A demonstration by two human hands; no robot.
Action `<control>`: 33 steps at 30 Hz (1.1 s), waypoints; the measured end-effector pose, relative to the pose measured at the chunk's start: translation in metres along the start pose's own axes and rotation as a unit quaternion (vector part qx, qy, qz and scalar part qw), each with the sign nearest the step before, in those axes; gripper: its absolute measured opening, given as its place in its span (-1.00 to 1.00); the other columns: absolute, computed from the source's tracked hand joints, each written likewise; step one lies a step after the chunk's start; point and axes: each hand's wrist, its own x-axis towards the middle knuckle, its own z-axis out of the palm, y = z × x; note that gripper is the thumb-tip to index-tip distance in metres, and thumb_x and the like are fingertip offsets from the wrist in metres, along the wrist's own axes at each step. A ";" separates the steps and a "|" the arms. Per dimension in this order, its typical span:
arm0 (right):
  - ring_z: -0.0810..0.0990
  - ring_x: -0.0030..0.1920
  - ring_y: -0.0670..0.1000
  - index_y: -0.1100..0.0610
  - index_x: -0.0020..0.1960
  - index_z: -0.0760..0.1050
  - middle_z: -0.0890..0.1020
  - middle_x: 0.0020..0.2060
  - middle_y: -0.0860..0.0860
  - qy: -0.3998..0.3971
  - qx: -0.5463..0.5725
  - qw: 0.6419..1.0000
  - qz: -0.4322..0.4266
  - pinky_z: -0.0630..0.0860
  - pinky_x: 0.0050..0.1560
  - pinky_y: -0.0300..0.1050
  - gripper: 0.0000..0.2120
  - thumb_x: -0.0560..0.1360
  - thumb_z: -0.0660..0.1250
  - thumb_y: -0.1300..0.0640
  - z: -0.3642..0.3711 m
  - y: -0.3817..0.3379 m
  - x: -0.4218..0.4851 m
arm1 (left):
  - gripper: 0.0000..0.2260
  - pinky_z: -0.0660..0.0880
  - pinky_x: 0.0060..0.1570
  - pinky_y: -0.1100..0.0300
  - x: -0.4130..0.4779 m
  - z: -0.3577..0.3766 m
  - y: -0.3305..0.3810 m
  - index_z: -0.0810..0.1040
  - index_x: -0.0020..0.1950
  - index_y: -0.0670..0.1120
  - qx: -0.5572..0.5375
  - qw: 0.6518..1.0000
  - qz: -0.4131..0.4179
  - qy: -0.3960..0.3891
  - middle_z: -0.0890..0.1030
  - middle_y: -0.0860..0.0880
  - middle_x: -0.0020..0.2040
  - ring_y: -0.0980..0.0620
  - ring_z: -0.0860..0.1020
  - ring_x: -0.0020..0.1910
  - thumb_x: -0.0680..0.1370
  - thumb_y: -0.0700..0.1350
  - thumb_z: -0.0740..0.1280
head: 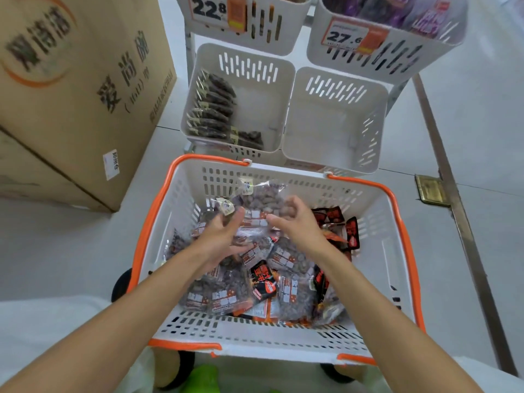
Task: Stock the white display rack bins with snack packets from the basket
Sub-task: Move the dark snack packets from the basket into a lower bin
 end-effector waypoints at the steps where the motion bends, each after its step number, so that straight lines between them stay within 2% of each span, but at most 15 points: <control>1: 0.65 0.03 -0.13 0.03 0.14 0.48 0.65 0.04 -0.08 -0.025 -0.039 0.999 -0.022 0.59 0.13 -0.07 -0.74 0.50 0.45 0.14 0.004 -0.001 -0.001 | -0.18 0.56 0.20 -0.07 0.000 0.000 0.003 0.31 0.42 -0.06 0.017 1.000 0.004 0.007 0.55 -0.10 0.28 -0.08 0.63 0.14 0.30 0.25 0.52; 2: 0.63 0.01 -0.20 -0.02 0.13 0.49 0.65 0.02 -0.13 -0.039 -0.074 0.996 -0.039 0.56 0.10 -0.15 -0.77 0.51 0.43 0.12 0.005 -0.003 -0.001 | -0.15 0.53 0.24 -0.11 0.001 -0.001 0.006 0.35 0.39 -0.04 0.049 0.999 0.018 0.010 0.56 -0.08 0.29 -0.08 0.62 0.17 0.23 0.22 0.60; 5: 0.60 0.10 -0.13 -0.06 0.16 0.52 0.63 0.09 -0.14 -0.062 -0.184 0.979 -0.066 0.52 0.20 -0.05 -0.78 0.54 0.39 -0.01 -0.004 -0.018 0.007 | -0.55 0.55 0.21 -0.02 0.008 -0.011 0.015 0.46 0.17 0.08 0.153 0.987 0.054 0.003 0.64 0.02 0.12 0.01 0.64 0.10 0.38 -0.06 0.59; 7: 0.46 0.31 -0.05 -0.05 0.36 0.40 0.46 0.33 -0.05 -0.057 -0.277 0.954 -0.095 0.41 0.36 -0.01 -0.52 0.50 0.41 -0.11 -0.010 -0.036 0.013 | -0.53 0.58 0.07 0.18 0.014 -0.016 0.025 0.47 0.25 0.05 0.207 0.974 0.095 -0.002 0.65 0.07 0.08 0.11 0.65 0.04 0.42 -0.14 0.56; 9: 0.25 0.48 -0.05 -0.19 0.56 0.00 0.17 0.53 -0.10 -0.036 -0.277 0.946 -0.166 0.28 0.43 -0.09 -0.09 0.41 0.51 -0.10 -0.011 -0.063 0.014 | -0.55 0.53 -0.12 0.37 0.017 -0.019 0.045 0.46 0.25 0.05 0.247 0.958 0.148 -0.022 0.66 0.09 0.03 0.23 0.64 -0.05 0.45 -0.24 0.52; 11: 0.24 0.49 -0.06 -0.27 0.56 -0.19 0.11 0.57 -0.12 -0.054 -0.311 0.924 -0.217 0.29 0.40 -0.12 0.11 0.35 0.57 -0.06 -0.013 -0.092 0.023 | -0.53 0.50 -0.09 0.39 0.024 -0.023 0.074 0.49 0.23 0.06 0.285 0.936 0.197 -0.064 0.67 0.11 0.04 0.23 0.64 -0.01 0.44 -0.32 0.50; 13: 0.43 0.37 -0.03 -0.17 0.57 0.05 0.39 0.46 -0.04 -0.095 -0.373 0.900 -0.204 0.43 0.34 -0.07 -0.02 0.35 0.58 -0.02 -0.015 -0.117 0.045 | -0.56 0.50 0.02 0.37 0.033 -0.024 0.108 0.53 0.22 0.04 0.343 0.899 0.255 -0.098 0.67 0.13 0.05 0.24 0.63 0.05 0.42 -0.28 0.53; 15: 0.58 0.17 -0.04 -0.01 0.44 0.38 0.60 0.23 -0.04 -0.094 -0.381 0.899 -0.194 0.53 0.23 -0.02 -0.31 0.38 0.56 0.06 -0.017 -0.136 0.072 | -0.53 0.54 0.10 0.28 0.051 -0.026 0.138 0.54 0.28 0.00 0.369 0.876 0.298 -0.090 0.66 0.10 0.12 0.16 0.62 0.12 0.41 -0.21 0.56; 17: 0.60 0.08 -0.03 0.08 0.35 0.48 0.64 0.11 -0.01 -0.036 -0.354 0.913 -0.200 0.53 0.14 -0.09 -0.46 0.41 0.55 0.10 -0.022 -0.149 0.100 | -0.30 0.44 0.22 0.34 0.076 -0.033 0.160 0.34 0.49 -0.04 0.390 0.868 0.306 -0.033 0.52 0.02 0.35 0.07 0.49 0.34 0.42 -0.17 0.56; 19: 0.60 0.13 0.06 0.07 0.36 0.46 0.63 0.17 0.05 0.038 -0.371 0.903 -0.213 0.50 0.10 -0.11 -0.46 0.43 0.52 0.06 -0.029 -0.155 0.132 | -0.04 0.21 0.41 0.29 0.104 -0.045 0.175 0.01 0.62 -0.05 0.448 0.843 0.294 0.035 0.19 -0.01 0.58 0.05 0.19 0.54 0.41 -0.06 0.57; 20: 0.58 0.15 0.10 0.07 0.38 0.44 0.61 0.20 0.08 0.063 -0.389 0.894 -0.212 0.50 0.11 -0.06 -0.46 0.45 0.51 0.04 -0.033 -0.157 0.150 | 0.00 0.12 0.48 0.22 0.118 -0.052 0.180 -0.04 0.63 -0.06 0.482 0.825 0.291 0.057 0.10 -0.01 0.61 0.03 0.10 0.57 0.41 -0.02 0.57; 23: 0.55 0.09 0.20 0.09 0.35 0.40 0.54 0.12 0.16 0.081 -0.475 0.852 -0.206 0.52 0.03 0.02 -0.50 0.47 0.46 0.06 -0.035 -0.153 0.205 | -0.04 0.03 0.55 0.01 0.162 -0.076 0.185 -0.01 0.62 -0.08 0.605 0.739 0.283 0.093 0.04 -0.08 0.63 -0.07 0.02 0.60 0.43 0.12 0.51; 26: 0.51 0.11 0.27 0.12 0.35 0.35 0.46 0.12 0.19 0.038 -0.535 0.833 -0.139 0.51 0.05 0.06 -0.55 0.52 0.40 0.09 -0.019 -0.135 0.252 | -0.05 -0.08 0.55 -0.16 0.199 -0.097 0.178 -0.10 0.63 -0.08 0.715 0.653 0.226 0.107 -0.14 -0.09 0.63 -0.09 -0.15 0.61 0.47 0.36 0.28; 30: 0.40 0.36 0.21 0.06 0.50 0.19 0.36 0.39 0.14 -0.091 -0.436 0.895 0.008 0.37 0.30 0.02 -0.32 0.53 0.31 -0.23 0.002 -0.094 0.287 | -0.02 -0.25 0.50 -0.18 0.222 -0.117 0.162 -0.15 0.62 -0.08 0.742 0.626 0.213 0.106 -0.22 -0.10 0.62 -0.10 -0.25 0.59 0.39 0.47 0.02; 33: 0.36 0.39 0.22 0.05 0.54 0.14 0.34 0.41 0.16 -0.047 -0.388 0.921 -0.004 0.33 0.31 0.01 -0.30 0.55 0.21 -0.29 0.008 -0.076 0.299 | -0.05 -0.31 0.48 -0.17 0.225 -0.118 0.154 -0.14 0.63 -0.09 0.732 0.629 0.233 0.115 -0.23 -0.11 0.62 -0.10 -0.27 0.59 0.44 0.44 0.08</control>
